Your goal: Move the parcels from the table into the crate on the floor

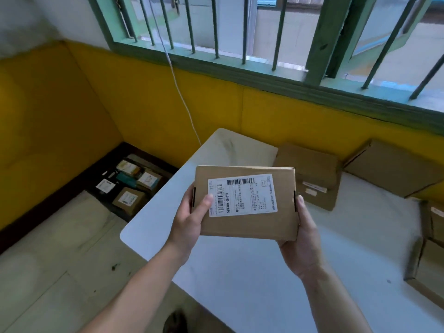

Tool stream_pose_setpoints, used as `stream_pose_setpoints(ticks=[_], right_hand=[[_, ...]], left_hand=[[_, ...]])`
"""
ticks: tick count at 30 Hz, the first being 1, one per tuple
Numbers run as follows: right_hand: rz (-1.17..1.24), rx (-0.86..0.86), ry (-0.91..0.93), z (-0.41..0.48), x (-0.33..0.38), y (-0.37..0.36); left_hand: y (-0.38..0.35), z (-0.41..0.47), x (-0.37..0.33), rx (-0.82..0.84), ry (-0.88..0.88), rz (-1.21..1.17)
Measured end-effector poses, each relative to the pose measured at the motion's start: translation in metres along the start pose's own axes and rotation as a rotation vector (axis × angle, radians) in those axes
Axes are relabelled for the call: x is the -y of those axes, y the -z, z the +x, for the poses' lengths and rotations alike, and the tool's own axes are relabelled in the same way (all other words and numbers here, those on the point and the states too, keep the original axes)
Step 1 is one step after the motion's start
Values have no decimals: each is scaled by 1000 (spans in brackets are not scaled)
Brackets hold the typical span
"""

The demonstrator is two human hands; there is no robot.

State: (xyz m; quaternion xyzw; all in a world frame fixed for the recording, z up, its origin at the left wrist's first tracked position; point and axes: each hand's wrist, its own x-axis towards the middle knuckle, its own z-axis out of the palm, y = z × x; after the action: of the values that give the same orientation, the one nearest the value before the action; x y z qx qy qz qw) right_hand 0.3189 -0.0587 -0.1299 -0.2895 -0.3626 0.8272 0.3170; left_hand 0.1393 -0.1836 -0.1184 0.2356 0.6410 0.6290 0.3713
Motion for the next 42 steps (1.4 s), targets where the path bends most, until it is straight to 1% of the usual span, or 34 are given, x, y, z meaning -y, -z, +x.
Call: stream_pose_setpoints(ticks=[2, 5, 6, 8, 10, 16, 19, 23, 28, 33, 39, 42], right_hand=[[-93, -46, -23, 9, -22, -25], [-285, -166, 21, 23, -61, -71], [-334, -177, 25, 27, -76, -90], [-420, -138, -9, 34, -108, -131], [-471, -88, -62, 44, -138, -171], [-501, -30, -173, 77, -217, -271], [-519, -23, -209, 95, -247, -308], [-548, -17, -245, 130, -281, -342], [-590, -44, -272, 197, -317, -376], [-531, -91, -311, 291, -353, -415], [-525, -182, -389, 388, -378, -458], [-552, -201, -404, 425, -389, -475]], left_hand=[[34, -4, 5, -63, 36, -5], [95, -6, 10, -173, 105, -40], [119, -7, 12, -222, 127, -58], [171, -8, 16, -318, 153, -76], [222, -11, 19, -375, 176, -71], [351, -21, 23, -501, 261, -91], [395, -20, 23, -552, 315, -81], [437, -3, 26, -600, 347, -96], [489, 56, 34, -607, 381, -78], [550, 156, 37, -572, 426, 20], [608, 269, 21, -497, 511, 147], [635, 310, 20, -455, 552, 170]])
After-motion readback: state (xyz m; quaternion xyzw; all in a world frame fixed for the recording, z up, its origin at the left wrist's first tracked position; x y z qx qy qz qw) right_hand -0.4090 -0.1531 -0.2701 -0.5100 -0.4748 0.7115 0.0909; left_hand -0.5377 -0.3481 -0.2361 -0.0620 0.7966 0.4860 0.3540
